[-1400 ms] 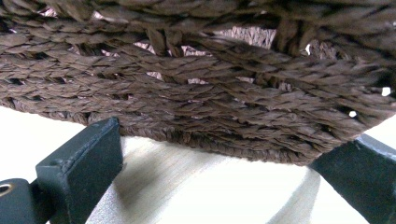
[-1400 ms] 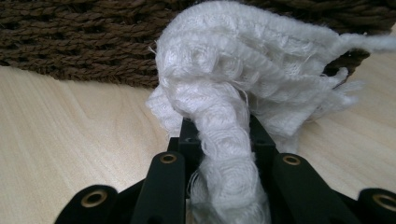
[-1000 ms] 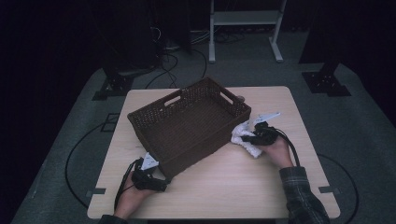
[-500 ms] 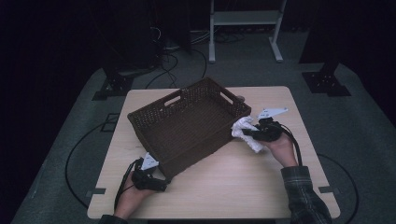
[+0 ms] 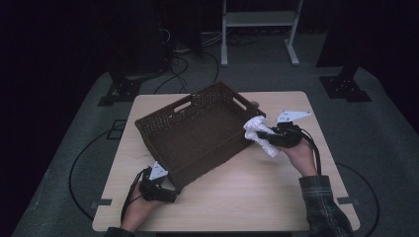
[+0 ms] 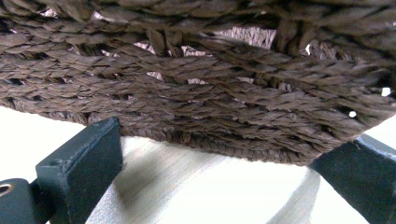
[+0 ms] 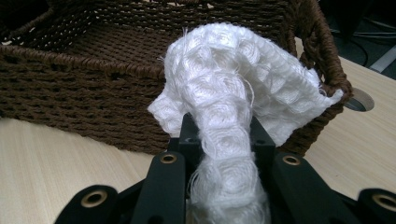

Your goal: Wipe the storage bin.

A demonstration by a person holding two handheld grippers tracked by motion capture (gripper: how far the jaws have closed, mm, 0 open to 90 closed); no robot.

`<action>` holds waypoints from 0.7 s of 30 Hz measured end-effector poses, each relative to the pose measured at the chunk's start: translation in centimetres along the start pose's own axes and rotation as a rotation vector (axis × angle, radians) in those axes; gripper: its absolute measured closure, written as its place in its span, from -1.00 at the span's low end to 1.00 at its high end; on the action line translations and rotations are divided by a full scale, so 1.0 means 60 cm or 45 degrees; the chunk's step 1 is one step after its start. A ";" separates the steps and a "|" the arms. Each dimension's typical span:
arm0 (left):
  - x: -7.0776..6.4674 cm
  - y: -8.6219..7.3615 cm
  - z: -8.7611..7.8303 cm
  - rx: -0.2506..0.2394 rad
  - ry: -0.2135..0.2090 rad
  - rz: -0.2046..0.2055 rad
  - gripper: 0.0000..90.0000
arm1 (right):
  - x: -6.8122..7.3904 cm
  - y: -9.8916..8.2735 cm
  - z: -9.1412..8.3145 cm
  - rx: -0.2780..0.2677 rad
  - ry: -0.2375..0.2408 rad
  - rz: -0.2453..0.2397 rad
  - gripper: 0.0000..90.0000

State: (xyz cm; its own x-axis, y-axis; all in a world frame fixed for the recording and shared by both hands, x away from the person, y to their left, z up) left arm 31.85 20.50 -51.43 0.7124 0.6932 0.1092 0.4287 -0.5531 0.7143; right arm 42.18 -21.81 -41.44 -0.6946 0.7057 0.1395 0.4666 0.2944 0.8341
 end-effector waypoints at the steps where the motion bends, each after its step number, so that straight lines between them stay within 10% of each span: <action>1: 0.000 0.000 0.000 0.000 0.000 0.000 -0.97 | 0.001 -0.001 0.004 0.005 0.000 -0.007 0.63; 21: 0.000 0.000 0.000 -0.002 -0.001 -0.005 -0.97 | -0.005 -0.033 0.056 0.125 0.019 0.020 0.63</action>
State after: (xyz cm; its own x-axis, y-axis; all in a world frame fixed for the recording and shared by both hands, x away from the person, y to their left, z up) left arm 31.84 20.48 -51.45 0.7113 0.6948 0.1058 0.4305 -0.5497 0.7159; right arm 43.31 -20.41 -44.93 -0.6946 0.7012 0.1607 0.5284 0.3459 0.7753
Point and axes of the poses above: each handheld gripper's, and its own axes: z roughly forward along the jaws, y roughly out of its top, x roughly to its left, the point moved 2 cm from there along z, roughly forward along the jaws, and after that the axes turned 7 degrees about z, right-handed, at the moved point
